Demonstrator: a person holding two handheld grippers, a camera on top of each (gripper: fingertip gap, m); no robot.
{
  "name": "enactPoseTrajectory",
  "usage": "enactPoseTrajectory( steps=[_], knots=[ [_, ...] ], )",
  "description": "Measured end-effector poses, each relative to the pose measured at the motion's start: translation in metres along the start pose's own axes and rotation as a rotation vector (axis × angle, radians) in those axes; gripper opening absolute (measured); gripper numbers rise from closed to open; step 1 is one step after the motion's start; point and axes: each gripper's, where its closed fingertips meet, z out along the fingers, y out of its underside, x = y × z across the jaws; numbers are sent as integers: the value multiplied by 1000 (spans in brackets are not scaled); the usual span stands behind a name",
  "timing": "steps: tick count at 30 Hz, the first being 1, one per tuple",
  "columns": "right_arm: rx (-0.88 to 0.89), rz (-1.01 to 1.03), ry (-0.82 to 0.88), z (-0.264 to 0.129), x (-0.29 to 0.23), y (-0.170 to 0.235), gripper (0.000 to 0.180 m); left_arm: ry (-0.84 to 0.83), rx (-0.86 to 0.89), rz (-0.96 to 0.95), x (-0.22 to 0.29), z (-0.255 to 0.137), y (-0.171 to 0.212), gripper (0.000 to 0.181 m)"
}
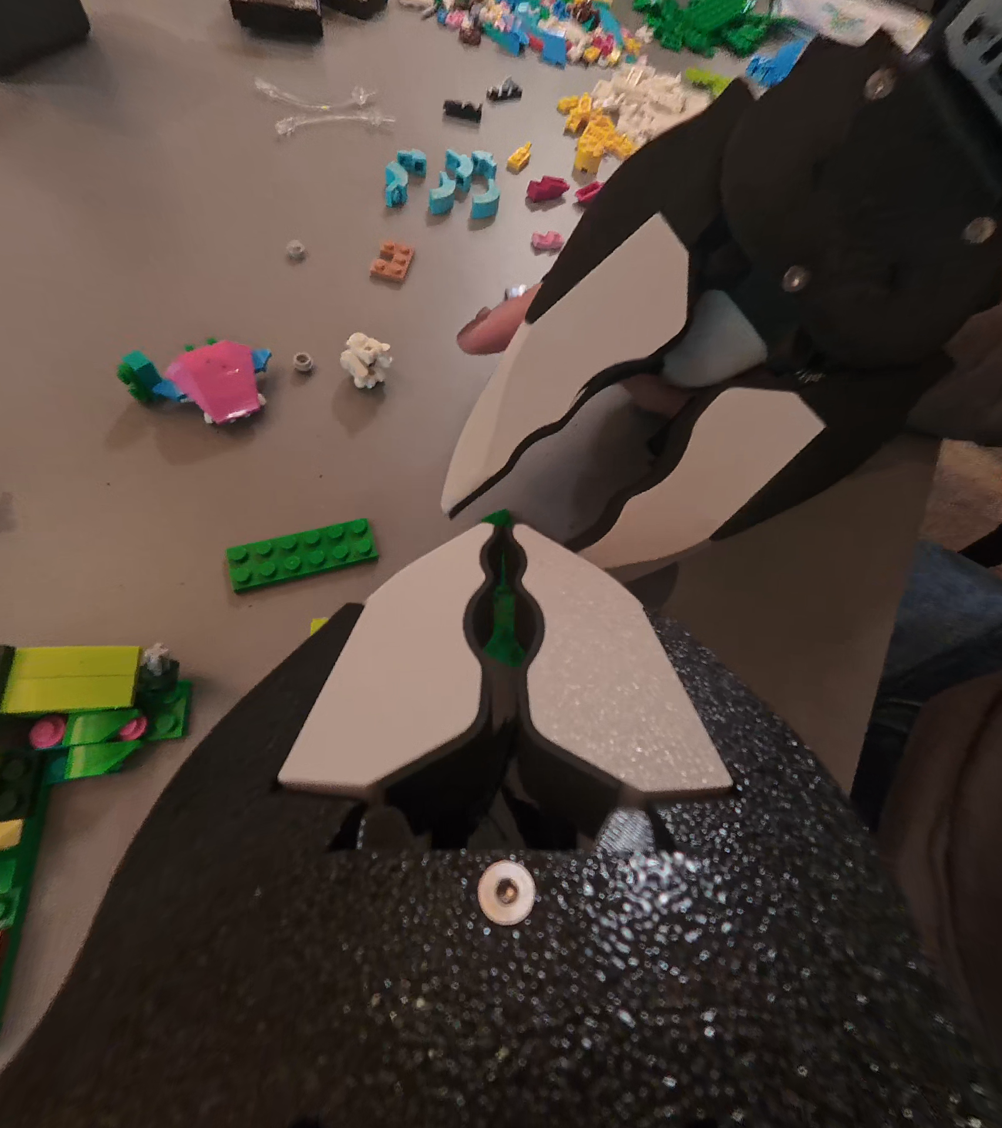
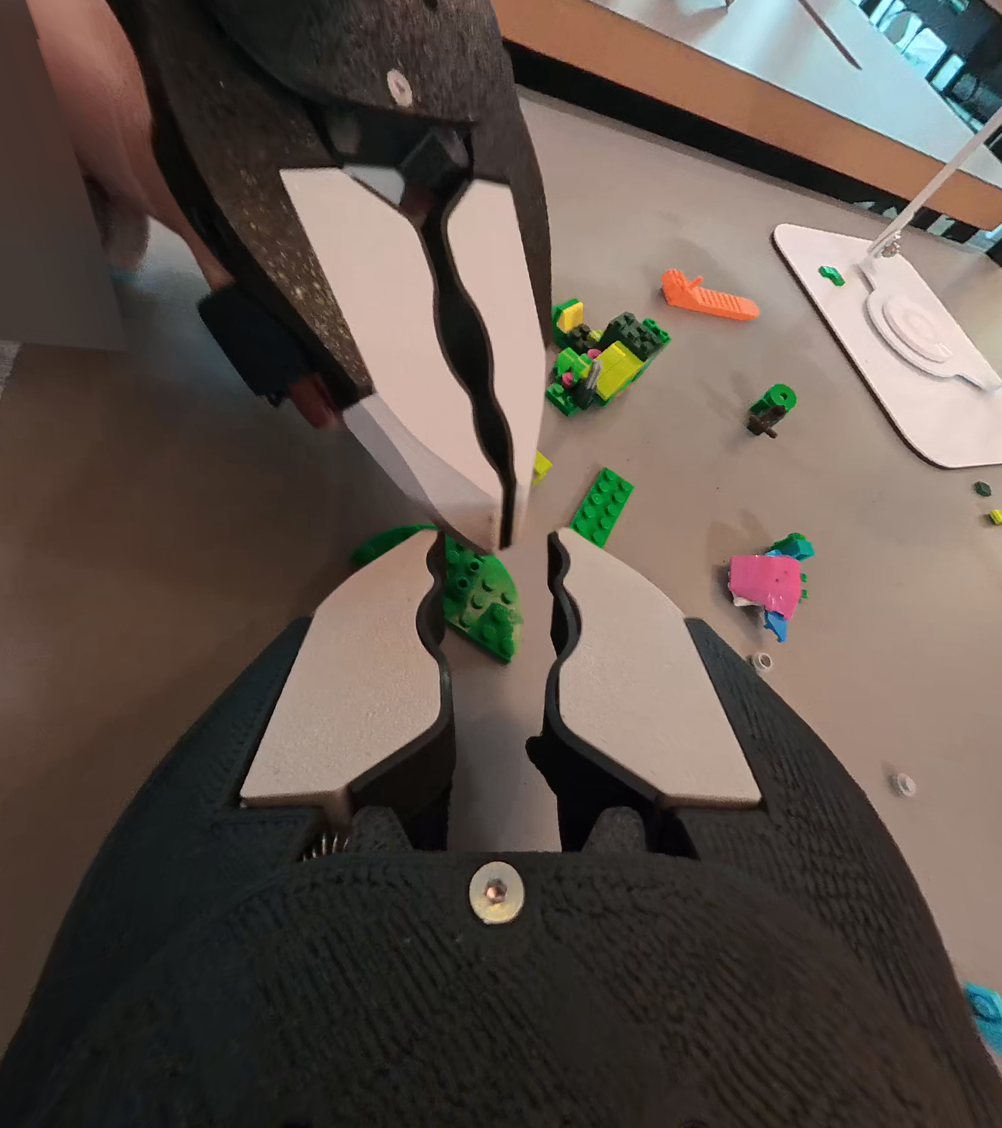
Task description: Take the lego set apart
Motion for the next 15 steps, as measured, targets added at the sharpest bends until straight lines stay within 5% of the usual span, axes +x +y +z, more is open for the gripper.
enactPoseTrajectory(
  steps=[1,7,15],
  knots=[
    [-18,-6,8,0,1,3,30,-24,-35,-2,-3,-2,4,2],
    [-205,62,-9,-6,6,26,31,-37,-282,-17,0,-4,38,57],
    [-213,207,-153,-7,-7,30,33,-183,-291,22,-8,6,34,33]
  ],
)
